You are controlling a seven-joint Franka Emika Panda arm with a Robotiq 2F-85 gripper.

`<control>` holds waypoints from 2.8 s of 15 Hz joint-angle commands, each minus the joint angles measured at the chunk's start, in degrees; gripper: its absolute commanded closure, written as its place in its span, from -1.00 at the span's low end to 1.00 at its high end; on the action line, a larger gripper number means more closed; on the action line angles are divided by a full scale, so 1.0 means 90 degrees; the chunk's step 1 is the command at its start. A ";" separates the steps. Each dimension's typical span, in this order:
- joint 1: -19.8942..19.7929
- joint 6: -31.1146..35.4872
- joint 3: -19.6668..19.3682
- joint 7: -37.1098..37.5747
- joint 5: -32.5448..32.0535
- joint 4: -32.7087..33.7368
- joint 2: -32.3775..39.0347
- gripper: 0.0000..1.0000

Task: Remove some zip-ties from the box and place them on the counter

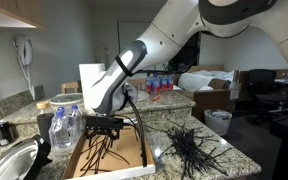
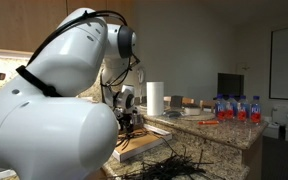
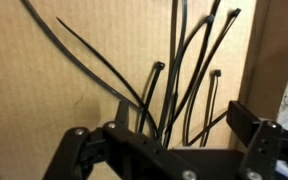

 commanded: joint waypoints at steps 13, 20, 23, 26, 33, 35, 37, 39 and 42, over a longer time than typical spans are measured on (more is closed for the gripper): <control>-0.0040 -0.1394 -0.0087 -0.1511 -0.0076 0.2303 0.1611 -1.00; 0.0340 -0.2612 -0.0533 -0.1278 -0.0672 0.3147 0.1880 -0.37; 0.0424 -0.3108 -0.0597 -0.1238 -0.0818 0.3477 0.1988 0.03; 0.0441 -0.3390 -0.0585 -0.1226 -0.0831 0.3692 0.2105 0.44; 0.0416 -0.3736 -0.0608 -0.1115 -0.0773 0.3973 0.2237 0.95; 0.0418 -0.3777 -0.0612 -0.1084 -0.0770 0.4008 0.2239 0.88; 0.0413 -0.3804 -0.0619 -0.1022 -0.0754 0.4020 0.2225 0.88; 0.0403 -0.3842 -0.0625 -0.0918 -0.0731 0.3996 0.2158 0.88; 0.0355 -0.3910 -0.0589 -0.0866 -0.0694 0.4014 0.1981 0.87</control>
